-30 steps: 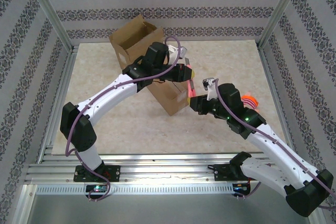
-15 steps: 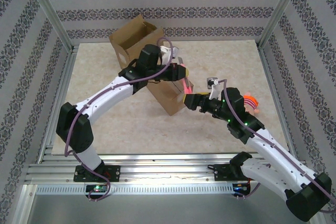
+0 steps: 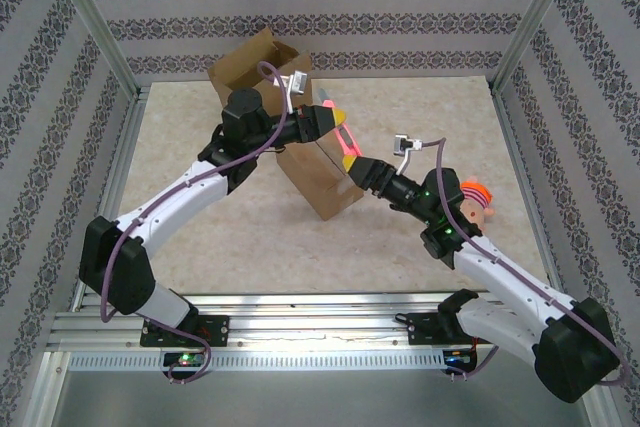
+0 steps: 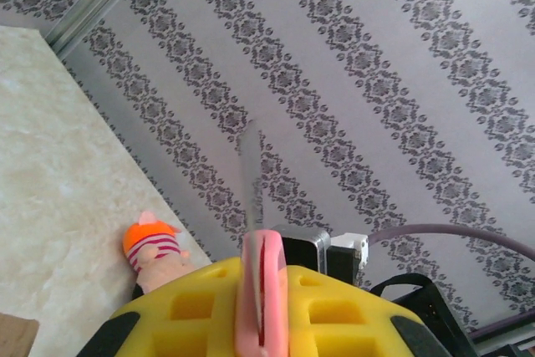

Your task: Unpack the express box

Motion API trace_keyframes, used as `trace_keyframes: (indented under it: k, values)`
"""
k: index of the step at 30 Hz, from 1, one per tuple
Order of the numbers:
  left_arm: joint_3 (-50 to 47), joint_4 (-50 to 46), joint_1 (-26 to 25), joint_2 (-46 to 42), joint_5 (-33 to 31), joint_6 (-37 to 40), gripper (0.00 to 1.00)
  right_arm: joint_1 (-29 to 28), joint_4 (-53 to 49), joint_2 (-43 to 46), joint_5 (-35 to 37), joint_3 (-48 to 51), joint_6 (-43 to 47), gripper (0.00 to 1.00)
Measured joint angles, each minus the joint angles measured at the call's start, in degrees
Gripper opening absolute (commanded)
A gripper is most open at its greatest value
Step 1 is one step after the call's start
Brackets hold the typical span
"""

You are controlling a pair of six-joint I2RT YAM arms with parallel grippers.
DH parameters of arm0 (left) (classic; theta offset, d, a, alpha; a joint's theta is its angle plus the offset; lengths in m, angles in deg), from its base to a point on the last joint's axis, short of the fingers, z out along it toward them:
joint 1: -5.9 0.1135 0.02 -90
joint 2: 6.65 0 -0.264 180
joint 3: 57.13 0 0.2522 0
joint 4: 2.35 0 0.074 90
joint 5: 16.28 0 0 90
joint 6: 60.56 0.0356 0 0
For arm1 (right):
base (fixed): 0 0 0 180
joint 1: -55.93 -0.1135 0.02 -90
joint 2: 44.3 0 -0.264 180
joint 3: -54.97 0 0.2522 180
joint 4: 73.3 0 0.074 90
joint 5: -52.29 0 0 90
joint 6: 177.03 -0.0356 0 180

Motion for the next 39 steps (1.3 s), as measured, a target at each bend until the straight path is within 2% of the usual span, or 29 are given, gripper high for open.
trace_keyframes:
  k: [8,16,39]
  values:
    - [-2.64,5.46,0.0,-0.02,0.04,-3.13,0.0,-0.44,15.76,-4.87,-0.52,0.13,-4.66,0.56]
    - [-3.72,8.63,0.0,-0.02,-0.15,-4.55,0.0,-2.14,24.61,-9.27,-0.46,0.13,-8.52,0.44]
    - [-4.2,11.82,-0.07,-0.72,-0.15,-5.77,0.0,-2.23,27.61,-9.46,3.04,0.13,-9.97,0.29]
